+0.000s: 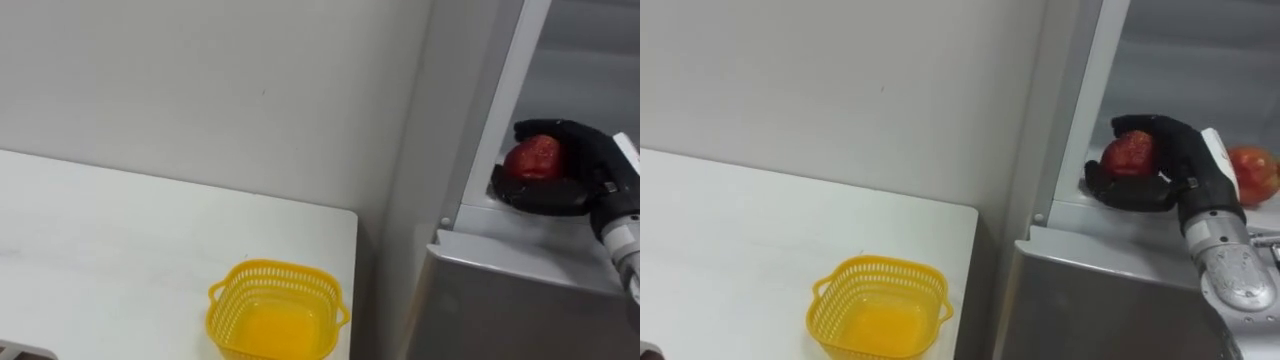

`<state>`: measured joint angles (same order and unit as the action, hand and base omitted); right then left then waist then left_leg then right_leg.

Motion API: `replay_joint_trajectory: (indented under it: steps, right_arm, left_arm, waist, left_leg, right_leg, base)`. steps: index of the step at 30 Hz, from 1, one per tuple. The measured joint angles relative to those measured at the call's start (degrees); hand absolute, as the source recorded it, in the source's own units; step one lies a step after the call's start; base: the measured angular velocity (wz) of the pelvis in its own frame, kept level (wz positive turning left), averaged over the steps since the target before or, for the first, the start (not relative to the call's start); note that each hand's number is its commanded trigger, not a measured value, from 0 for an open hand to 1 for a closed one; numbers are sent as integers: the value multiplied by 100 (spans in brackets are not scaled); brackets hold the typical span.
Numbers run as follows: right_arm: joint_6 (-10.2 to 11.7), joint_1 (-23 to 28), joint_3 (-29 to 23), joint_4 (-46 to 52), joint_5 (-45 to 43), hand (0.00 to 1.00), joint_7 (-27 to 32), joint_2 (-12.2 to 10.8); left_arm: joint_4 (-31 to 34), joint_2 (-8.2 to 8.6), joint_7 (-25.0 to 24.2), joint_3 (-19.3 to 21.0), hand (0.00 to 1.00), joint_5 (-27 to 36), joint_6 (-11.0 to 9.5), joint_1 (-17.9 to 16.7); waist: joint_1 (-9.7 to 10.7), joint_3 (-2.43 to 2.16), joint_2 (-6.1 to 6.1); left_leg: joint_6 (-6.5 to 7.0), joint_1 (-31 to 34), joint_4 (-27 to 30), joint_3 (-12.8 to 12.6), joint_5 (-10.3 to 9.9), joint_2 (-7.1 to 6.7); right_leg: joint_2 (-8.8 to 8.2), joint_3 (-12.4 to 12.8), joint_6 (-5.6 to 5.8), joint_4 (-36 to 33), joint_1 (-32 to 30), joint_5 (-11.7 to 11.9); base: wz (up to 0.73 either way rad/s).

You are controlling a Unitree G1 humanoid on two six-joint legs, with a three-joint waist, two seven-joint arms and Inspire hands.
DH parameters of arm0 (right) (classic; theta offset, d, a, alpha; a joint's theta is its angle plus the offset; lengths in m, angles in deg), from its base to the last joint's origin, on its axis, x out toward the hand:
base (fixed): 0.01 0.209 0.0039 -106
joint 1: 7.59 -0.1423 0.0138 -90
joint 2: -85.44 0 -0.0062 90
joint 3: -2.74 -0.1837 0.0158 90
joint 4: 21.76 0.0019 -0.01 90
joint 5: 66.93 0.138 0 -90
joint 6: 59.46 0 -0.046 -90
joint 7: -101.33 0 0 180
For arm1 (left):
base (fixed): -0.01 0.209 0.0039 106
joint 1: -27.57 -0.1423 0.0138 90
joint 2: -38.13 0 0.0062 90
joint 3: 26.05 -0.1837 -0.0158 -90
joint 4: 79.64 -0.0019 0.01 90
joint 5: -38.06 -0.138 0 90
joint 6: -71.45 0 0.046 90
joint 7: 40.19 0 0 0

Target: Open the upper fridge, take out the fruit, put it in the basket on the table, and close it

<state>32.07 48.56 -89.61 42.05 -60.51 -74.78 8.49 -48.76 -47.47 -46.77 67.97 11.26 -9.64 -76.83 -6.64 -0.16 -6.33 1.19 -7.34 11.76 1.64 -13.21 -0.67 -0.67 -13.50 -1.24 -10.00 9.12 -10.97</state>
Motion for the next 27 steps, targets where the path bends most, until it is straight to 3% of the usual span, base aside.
replay_joint_trajectory:
  steps: [10,27]
  right_arm:
    - [-27,-68,12,-12,-14,100,52,4]
    - [-49,-75,123,97,650,100,303,86]
  left_arm:
    - [-7,1,28,-95,0,3,13,8]
    - [3,-50,36,-204,0,12,42,33]
  waist:
    - [-16,6,11]
    - [-14,7,-105]
  left_leg:
    - [0,-19,-15,5,1,2]
    - [0,-21,-47,-2,1,2]
  right_leg:
    - [4,31,0,11,17,-1]
    - [8,34,1,23,5,-1]
  base:
    - [0]
    - [0]
